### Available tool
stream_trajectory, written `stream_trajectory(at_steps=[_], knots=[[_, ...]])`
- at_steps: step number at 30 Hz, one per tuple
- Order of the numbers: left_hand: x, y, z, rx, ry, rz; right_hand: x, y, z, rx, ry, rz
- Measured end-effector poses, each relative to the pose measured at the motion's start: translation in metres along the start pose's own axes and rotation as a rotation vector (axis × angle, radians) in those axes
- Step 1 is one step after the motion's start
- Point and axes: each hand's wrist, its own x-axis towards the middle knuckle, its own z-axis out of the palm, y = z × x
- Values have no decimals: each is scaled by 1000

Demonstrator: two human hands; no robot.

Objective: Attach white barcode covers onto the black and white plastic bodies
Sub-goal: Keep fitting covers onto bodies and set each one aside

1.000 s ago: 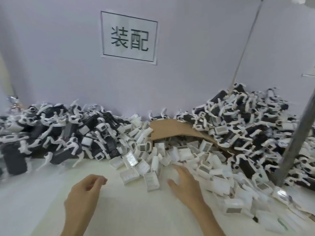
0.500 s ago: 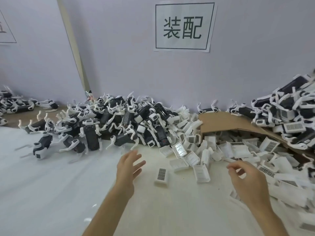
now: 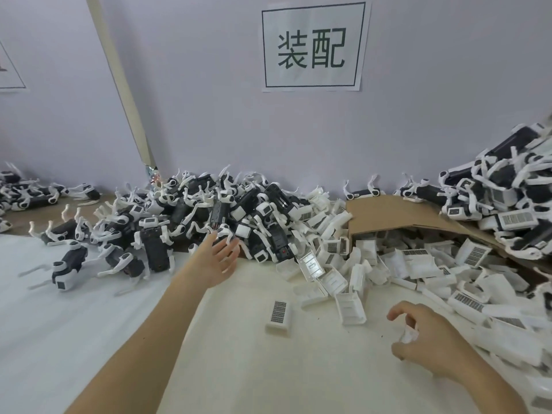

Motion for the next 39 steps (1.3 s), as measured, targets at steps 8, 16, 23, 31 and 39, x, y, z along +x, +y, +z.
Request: stream_trajectory(at_steps=[8,16,23,31,39], knots=[[3,-4,-3,-230,-77,49,8,-3,6,381,236,-74],[-67,-71,32,80,-492,227,4,-20,3,1152,138,-67],[-94,-135,58,547,-436,545,4,-32,7,1684,-121,84],[-101,-155,63,868,-450,782,7,-30,15,1797,-157,95],[-105,-165,61,886,-441,822,8,-30,16,1727,-18,90]])
